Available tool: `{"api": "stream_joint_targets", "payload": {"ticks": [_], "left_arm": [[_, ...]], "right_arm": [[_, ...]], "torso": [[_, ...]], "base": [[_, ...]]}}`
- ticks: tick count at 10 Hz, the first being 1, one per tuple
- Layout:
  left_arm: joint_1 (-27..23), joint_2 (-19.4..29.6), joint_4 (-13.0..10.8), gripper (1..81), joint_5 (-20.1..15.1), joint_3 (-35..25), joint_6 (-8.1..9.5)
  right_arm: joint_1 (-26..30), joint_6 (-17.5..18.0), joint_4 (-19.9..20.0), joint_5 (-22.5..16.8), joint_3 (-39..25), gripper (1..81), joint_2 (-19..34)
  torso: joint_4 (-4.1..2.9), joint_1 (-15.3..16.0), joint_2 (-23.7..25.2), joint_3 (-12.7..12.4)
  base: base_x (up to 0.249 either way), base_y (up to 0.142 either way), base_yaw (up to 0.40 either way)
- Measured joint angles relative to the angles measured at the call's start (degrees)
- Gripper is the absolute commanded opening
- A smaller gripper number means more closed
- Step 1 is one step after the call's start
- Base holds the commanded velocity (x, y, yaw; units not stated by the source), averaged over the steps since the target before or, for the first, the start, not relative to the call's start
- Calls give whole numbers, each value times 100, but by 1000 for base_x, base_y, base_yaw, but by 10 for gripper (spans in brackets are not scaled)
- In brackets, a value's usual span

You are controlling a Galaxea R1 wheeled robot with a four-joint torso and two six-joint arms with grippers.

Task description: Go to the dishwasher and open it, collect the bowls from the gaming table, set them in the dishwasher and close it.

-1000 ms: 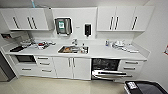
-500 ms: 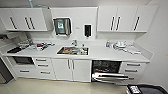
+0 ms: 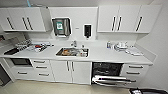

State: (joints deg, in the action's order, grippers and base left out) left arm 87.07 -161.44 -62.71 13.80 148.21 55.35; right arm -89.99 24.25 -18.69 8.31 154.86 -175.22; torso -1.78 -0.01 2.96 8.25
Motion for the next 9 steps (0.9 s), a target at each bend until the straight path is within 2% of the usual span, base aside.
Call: {"api": "stream_joint_targets", "payload": {"ticks": [9], "left_arm": [[-35,0,0,10,4,0,0]], "right_arm": [[66,0,0,9,0,10,0]], "torso": [[0,8,-4,2]], "base": [[133,0,0]]}}
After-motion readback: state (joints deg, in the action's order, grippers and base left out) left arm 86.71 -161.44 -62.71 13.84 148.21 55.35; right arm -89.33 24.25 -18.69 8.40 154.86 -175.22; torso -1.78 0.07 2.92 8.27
